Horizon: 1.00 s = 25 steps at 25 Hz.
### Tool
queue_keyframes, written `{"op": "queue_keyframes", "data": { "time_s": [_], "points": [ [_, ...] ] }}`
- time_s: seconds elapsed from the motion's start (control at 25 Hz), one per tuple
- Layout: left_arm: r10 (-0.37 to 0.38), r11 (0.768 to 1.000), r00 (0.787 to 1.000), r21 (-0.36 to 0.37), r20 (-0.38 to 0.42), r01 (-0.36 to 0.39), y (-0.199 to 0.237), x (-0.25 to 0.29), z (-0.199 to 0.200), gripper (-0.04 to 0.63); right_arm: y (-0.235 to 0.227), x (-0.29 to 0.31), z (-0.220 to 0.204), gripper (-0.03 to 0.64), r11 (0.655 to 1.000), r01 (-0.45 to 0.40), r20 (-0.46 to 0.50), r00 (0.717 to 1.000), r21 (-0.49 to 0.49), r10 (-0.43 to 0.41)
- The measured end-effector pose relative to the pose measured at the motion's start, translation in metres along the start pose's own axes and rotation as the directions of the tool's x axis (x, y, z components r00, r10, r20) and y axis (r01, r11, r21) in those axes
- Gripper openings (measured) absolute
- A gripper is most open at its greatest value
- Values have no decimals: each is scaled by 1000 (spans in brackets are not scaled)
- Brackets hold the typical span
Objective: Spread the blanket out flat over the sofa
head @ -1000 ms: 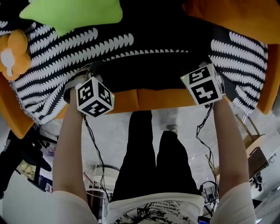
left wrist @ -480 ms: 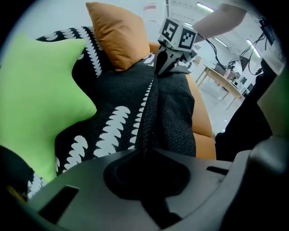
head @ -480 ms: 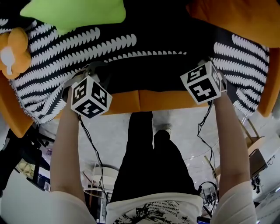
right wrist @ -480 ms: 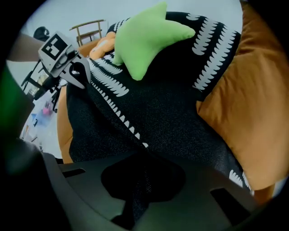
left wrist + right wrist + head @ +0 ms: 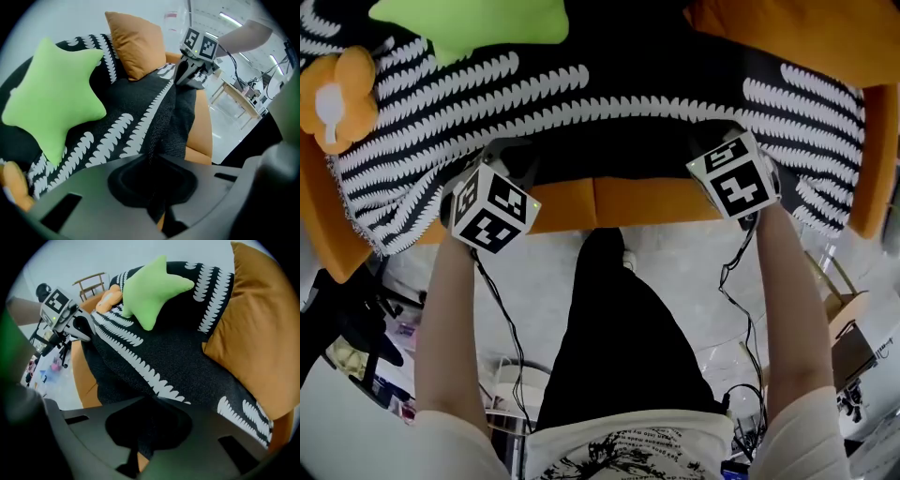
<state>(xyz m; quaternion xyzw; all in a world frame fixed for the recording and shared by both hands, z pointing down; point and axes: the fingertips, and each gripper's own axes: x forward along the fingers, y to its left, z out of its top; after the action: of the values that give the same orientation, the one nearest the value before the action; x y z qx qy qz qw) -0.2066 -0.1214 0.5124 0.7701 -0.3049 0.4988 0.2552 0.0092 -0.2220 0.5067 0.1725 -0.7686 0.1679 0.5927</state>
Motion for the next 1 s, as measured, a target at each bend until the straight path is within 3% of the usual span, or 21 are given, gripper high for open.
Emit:
{"op": "queue_keyframes", "data": {
  "time_s": [0.48,1.0],
  "points": [
    [105,990,992,-103,76,-97,-97,-44,-28,31,64,-58,-58,25,1000,-18,40,999,-13,19],
    [119,982,990,-158,70,-107,-177,-58,-79,31,136,-75,-125,25,991,-110,29,993,-83,112]
  ]
}}
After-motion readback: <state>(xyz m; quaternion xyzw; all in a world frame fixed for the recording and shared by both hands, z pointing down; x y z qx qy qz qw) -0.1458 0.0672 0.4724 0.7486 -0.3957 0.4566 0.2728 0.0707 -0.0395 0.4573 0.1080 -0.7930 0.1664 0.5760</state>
